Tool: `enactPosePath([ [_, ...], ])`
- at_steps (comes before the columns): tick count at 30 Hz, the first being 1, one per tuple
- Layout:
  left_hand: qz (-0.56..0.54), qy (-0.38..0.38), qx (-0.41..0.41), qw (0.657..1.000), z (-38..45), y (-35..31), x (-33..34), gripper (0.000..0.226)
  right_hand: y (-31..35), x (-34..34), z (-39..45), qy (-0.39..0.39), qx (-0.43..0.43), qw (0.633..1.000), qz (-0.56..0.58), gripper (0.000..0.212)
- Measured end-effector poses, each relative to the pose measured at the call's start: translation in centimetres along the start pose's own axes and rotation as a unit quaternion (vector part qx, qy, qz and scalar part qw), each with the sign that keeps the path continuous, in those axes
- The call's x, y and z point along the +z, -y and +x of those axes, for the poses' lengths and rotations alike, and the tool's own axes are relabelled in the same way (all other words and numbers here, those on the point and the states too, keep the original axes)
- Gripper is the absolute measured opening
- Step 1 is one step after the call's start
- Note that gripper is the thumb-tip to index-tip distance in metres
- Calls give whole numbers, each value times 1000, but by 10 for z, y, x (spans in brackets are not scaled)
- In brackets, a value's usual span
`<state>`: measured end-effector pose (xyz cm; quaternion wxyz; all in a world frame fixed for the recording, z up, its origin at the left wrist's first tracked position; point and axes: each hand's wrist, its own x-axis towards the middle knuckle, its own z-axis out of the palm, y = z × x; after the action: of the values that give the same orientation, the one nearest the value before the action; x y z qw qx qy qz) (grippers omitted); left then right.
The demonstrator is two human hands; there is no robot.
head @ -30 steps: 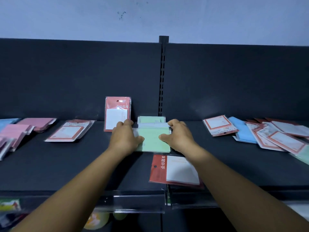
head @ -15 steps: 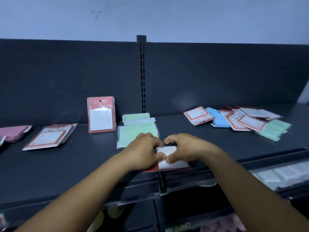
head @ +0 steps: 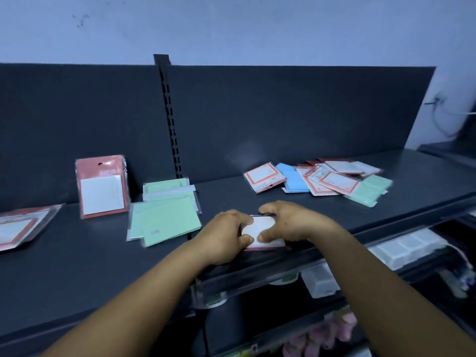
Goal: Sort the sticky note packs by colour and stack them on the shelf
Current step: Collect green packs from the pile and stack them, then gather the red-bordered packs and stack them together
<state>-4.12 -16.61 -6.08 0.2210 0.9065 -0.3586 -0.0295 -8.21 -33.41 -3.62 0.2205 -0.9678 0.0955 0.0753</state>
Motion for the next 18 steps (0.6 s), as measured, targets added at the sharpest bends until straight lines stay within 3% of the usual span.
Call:
enactPosePath([
  [9, -49, -24, -45, 998, 65, -35, 23, 34, -52, -19, 28, -53, 7, 999, -1, 61],
  [13, -91, -48, -67, 993, 90, -44, 29, 45, -76, -33, 38, -103, -5, 994, -36, 53],
  [16, -89, -113, -125, 982, 113, -47, 29, 49, -96, -45, 48, -179, 6, 983, -32, 48],
  [18, -66, -122, -165, 977, 128, -48, 29, 56, -111, -54, 55, -187, 21, 981, -46, 52],
])
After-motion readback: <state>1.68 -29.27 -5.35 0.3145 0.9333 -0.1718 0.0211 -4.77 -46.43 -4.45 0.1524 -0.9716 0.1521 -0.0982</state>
